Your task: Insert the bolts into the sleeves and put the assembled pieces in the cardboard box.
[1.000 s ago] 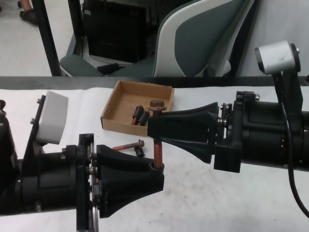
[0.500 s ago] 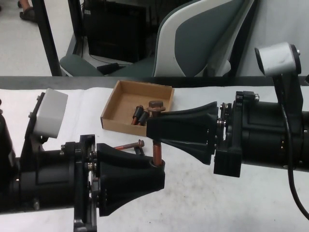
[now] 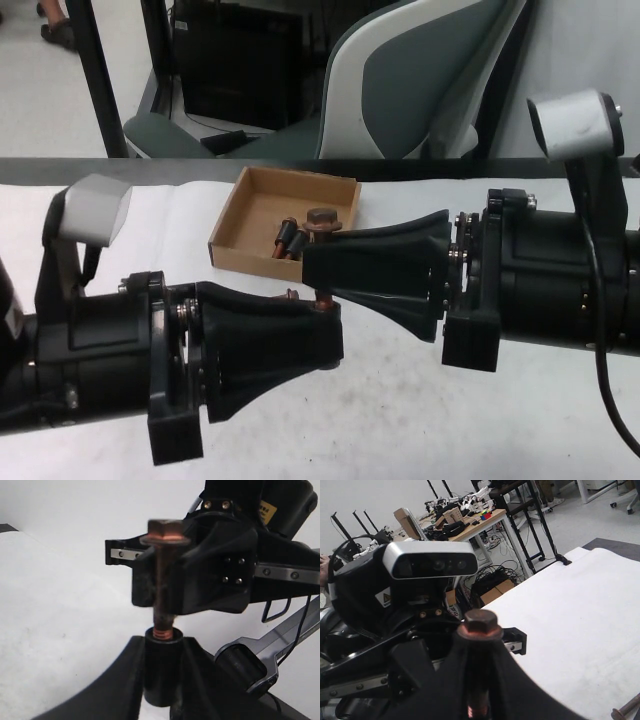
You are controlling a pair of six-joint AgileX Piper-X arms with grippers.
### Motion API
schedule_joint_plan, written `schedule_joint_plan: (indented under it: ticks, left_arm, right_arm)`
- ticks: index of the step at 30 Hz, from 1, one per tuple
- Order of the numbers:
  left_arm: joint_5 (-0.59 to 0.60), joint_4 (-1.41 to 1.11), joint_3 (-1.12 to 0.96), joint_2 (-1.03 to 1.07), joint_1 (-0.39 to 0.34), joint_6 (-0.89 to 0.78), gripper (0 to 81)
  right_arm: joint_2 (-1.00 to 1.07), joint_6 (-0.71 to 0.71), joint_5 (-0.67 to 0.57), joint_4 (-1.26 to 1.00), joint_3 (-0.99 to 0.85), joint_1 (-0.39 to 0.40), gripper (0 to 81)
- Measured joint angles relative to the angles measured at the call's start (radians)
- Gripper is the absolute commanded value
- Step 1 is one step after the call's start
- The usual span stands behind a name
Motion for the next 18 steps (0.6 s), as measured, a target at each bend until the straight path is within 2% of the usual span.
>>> schedule_joint_plan:
  ticks: [12,15,18]
  left_arm:
    - [-0.007,-0.002,0.000,0.000,0.000,-0.025,0.8]
    - [-0.018,-0.005,0.000,0.000,0.000,-0.028,0.8]
    - [-0.027,-0.017,0.000,0.000,0.000,-0.028,0.8]
  right_arm:
    - [0.000,-0.001,0.000,0.000,0.000,0.000,1.3]
    - [0.000,-0.001,-0.002,0.000,0.000,0.000,12.0]
    - [0.000,-0.002,-0.007,0.000,0.000,0.000,29.4]
